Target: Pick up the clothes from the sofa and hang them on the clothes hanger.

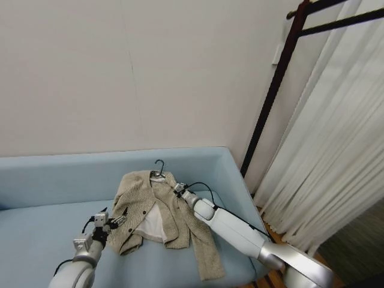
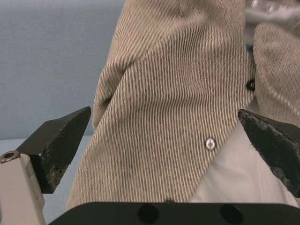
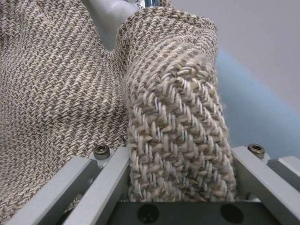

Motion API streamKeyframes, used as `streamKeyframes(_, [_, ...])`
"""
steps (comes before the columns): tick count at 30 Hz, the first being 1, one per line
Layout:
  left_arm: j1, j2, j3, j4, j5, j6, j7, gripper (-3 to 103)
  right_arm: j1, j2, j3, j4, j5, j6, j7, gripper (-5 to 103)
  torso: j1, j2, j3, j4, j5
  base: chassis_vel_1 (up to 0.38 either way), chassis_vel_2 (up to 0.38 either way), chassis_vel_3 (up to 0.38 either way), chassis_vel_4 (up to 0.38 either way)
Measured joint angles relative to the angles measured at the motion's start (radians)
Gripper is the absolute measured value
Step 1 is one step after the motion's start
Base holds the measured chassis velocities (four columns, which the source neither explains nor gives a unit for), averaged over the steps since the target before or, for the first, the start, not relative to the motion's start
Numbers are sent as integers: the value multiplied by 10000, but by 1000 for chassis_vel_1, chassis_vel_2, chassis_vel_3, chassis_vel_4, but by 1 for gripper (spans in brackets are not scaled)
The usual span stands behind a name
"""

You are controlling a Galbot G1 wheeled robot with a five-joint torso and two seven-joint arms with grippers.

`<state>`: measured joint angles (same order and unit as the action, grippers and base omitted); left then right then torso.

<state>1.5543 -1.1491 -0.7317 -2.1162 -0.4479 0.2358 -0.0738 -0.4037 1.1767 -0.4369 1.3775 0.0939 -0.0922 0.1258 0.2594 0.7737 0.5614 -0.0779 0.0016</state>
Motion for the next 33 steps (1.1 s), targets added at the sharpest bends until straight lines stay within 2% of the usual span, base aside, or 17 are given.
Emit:
streamKeyframes(4, [306, 104, -214, -384, -34, -17, -13, 100, -147, -387, 435, 914, -159, 11, -74, 12, 0, 0, 0, 0, 0, 0, 0, 0, 0])
streamKeyframes(8, [666, 334, -611, -1032, -318, -24, -55, 100, -165, -1197, 967, 2338, -402, 6, -644, 12, 0, 0, -1, 0, -1, 0, 0, 0, 0])
streamKeyframes(10, [722, 374, -680, -1162, -373, -25, -59, 100, -153, -1368, 1053, 2577, -436, 5, -754, 12, -1, 1, -1, 0, -1, 0, 0, 0, 0])
streamKeyframes(13, [990, 502, -971, -1764, -513, -12, -68, 100, 28, -2135, 1478, 3730, -407, -230, -1167, 12, 0, 0, -1, -2, 0, 0, 0, 0, 0])
streamKeyframes(14, [990, 502, -971, -1764, -513, -12, -68, 100, 28, -2135, 1478, 3730, -407, -230, -1167, 12, 0, 0, -1, -2, 0, 0, 0, 0, 0])
streamKeyframes(22, [1532, 683, -1763, -2677, -829, -9, -46, 100, 1351, -3539, 2084, 5455, 777, -1133, -2390, 12, -1, 1, -2, 3, -4, 0, 0, 0, 0])
streamKeyframes(26, [1545, 865, -2038, -2888, -1049, -9, -42, 100, 1588, -3898, 1995, 5593, 1153, -1139, -2266, 12, -1, 0, 0, 2, 2, 0, 0, 0, 0])
streamKeyframes(33, [1446, 1402, -2440, -3245, -1575, 4, -37, 100, 1400, -4525, 2234, 5889, 1182, -1135, -2455, 12, -1, 1, 0, 1, -1, 0, 0, 0, 0])
